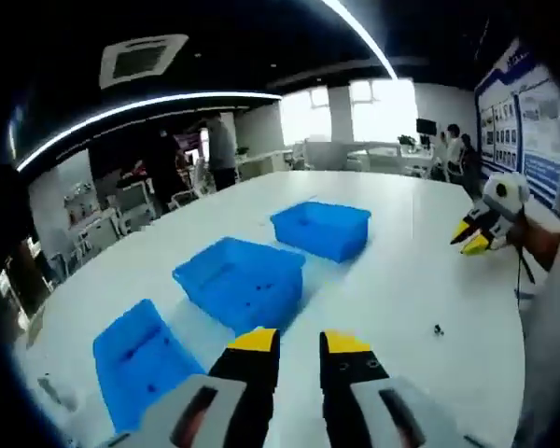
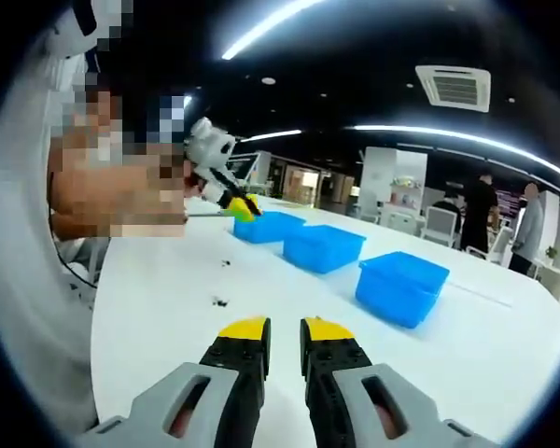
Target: Pick up the resistors one by one and place each resistor into its matching bin, sorting the parts by color and model until every resistor is separated into the correct bin for its type
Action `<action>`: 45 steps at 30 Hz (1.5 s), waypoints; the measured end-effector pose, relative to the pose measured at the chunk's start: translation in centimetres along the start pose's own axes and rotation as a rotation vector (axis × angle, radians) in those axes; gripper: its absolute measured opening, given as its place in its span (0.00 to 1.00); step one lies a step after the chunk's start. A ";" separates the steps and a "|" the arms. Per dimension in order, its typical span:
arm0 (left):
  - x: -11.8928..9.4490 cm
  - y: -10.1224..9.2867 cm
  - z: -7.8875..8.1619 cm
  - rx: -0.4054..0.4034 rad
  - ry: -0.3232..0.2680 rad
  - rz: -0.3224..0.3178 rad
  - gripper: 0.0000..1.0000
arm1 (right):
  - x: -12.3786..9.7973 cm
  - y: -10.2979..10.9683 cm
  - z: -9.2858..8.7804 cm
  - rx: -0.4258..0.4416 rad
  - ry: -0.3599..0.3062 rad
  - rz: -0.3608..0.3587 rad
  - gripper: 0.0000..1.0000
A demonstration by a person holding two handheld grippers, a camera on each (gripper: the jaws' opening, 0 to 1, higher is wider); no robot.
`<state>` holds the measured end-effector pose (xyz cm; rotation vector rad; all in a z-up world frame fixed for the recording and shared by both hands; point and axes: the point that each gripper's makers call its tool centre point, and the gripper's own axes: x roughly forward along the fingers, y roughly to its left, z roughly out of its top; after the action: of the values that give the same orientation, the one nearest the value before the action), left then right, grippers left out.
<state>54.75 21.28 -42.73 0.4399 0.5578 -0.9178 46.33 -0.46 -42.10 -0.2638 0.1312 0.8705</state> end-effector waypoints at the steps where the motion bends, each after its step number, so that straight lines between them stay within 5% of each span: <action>1: 0.2 -0.3 -0.4 0.008 0.019 -0.007 0.18 | 0.0 0.0 0.0 -0.001 0.000 0.003 0.16; 9: 1.2 -3.5 -3.7 -0.013 0.195 -0.130 0.16 | 0.2 0.1 0.2 -0.009 -0.001 0.010 0.16; 15: 1.2 -3.6 -3.8 -0.032 0.215 -0.125 0.15 | 0.0 0.2 0.0 -0.005 0.003 0.009 0.16; 23: 1.6 -5.5 -2.4 0.039 0.183 -0.165 0.10 | -0.1 0.2 -0.1 0.002 0.004 0.011 0.16; 28: 1.9 -5.2 -3.0 0.090 0.251 -0.141 0.09 | 0.0 0.2 -0.2 0.003 0.004 0.012 0.16; 45: 2.3 -5.7 -3.8 0.111 0.310 -0.172 0.09 | -0.2 -0.3 -0.7 0.018 0.005 0.003 0.16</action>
<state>50.17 18.99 -47.77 0.6482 0.8395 -1.0558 46.48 -1.00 -42.66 -0.2490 0.1436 0.8717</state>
